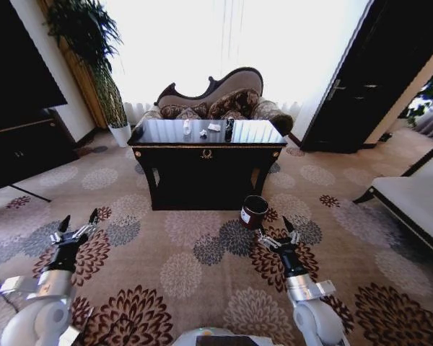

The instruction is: Move to the front of the table and place the trash on the table into the trash bin.

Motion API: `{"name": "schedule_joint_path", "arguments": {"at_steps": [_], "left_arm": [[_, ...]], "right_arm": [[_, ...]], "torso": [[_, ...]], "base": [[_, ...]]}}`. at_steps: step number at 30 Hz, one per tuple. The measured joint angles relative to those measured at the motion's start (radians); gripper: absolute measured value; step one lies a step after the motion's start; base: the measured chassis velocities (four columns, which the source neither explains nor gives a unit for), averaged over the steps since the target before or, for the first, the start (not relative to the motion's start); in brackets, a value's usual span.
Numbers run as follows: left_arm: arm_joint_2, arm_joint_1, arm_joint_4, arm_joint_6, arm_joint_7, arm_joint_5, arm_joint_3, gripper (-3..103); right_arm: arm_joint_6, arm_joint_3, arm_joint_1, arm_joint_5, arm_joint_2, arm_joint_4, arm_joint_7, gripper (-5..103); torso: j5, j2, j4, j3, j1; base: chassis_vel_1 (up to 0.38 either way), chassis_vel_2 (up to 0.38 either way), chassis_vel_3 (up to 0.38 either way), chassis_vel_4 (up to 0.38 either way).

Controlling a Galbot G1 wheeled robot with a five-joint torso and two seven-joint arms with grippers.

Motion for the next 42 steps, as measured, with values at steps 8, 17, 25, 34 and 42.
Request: {"name": "schedule_joint_path", "arguments": {"at_steps": [8,17,25,34,42], "left_arm": [[-0.012,0.019,-0.006,-0.013,0.004,-0.001,0.0,100],[-0.027,0.021,-0.015,-0.016,-0.002,0.013,-0.009,100],[-0.021,0.026,-0.029,0.003,-0.035,0.024,-0.041,100],[-0.019,0.048,-0.073,-0.006,-0.049,0.027,-0.056,100],[-0.03,0.055,-0.101,-0.008,-0.051,0.033,-0.051,100]], "right_arm": [[0.02,0.003,0.03,-0.015,0.002,-0.031,-0.049,100],[-0.047,0.013,0.007,0.009,0.009,-0.007,-0.03,100],[-0.062,-0.026,-0.046,-0.065,0.003,0.049,-0.018,100],[-0.067,-0.083,-0.079,-0.103,-0.007,0.092,0.082,100],[-0.027,-0.097,-0.06,-0.088,-0.015,0.092,0.146,100]], "torso": [[-0.0002,0.0,0.0002,0.0,0.0],[-0.0001,0.0,0.0002,0.0,0.0],[-0.0001,0.0,0.0002,0.0,0.0],[-0.0001,0.0,0.0002,0.0,0.0],[-0.0001,0.0,0.0002,0.0,0.0]], "base": [[0.0,0.0,0.0,0.0],[0.0,0.0,0.0,0.0],[0.0,0.0,0.0,0.0],[0.0,0.0,0.0,0.0],[0.0,0.0,0.0,0.0]]}}
